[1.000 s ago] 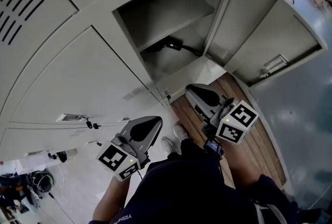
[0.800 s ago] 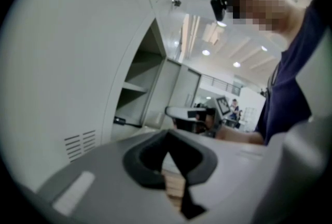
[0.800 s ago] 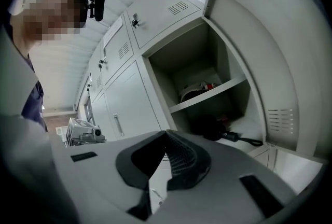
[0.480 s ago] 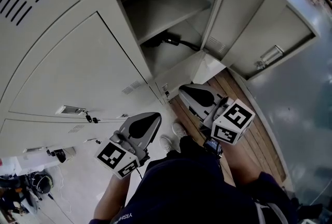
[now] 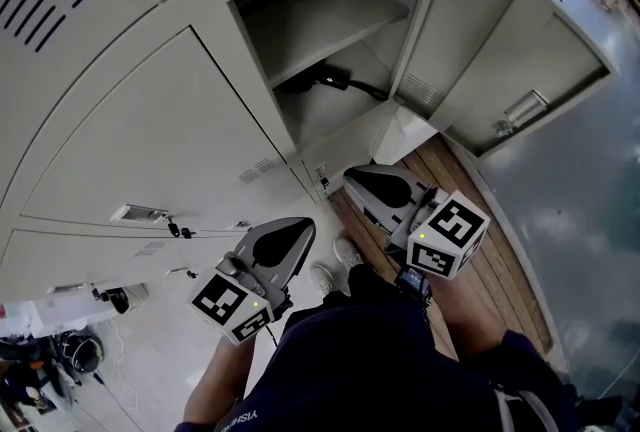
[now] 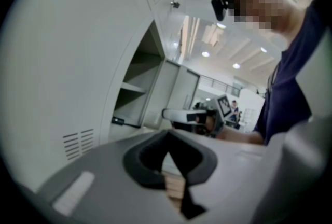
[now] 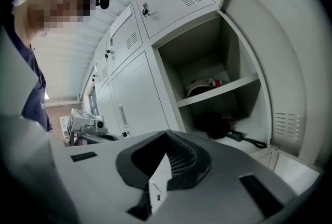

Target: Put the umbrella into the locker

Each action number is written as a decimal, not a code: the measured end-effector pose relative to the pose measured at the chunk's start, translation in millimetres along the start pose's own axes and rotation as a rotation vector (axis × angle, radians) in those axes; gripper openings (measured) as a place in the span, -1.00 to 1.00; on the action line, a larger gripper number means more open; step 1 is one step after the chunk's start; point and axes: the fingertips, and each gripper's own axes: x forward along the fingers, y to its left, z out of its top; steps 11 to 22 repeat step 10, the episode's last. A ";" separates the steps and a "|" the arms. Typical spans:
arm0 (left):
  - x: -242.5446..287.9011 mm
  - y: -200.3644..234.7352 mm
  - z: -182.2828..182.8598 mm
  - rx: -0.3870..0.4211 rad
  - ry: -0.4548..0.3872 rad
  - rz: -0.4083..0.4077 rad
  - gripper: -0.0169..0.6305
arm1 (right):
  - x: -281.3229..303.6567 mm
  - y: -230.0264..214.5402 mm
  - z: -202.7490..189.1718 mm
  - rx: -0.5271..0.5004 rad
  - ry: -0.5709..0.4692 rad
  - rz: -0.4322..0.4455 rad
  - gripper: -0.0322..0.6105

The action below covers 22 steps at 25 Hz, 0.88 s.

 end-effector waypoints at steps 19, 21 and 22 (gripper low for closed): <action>5.5 -0.2 4.1 0.003 0.001 0.003 -0.94 | 2.2 -1.6 2.1 -0.009 0.016 0.024 -0.88; 5.5 -0.2 4.1 0.003 0.001 0.003 -0.94 | 2.2 -1.6 2.1 -0.009 0.016 0.024 -0.88; 5.5 -0.2 4.1 0.003 0.001 0.003 -0.94 | 2.2 -1.6 2.1 -0.009 0.016 0.024 -0.88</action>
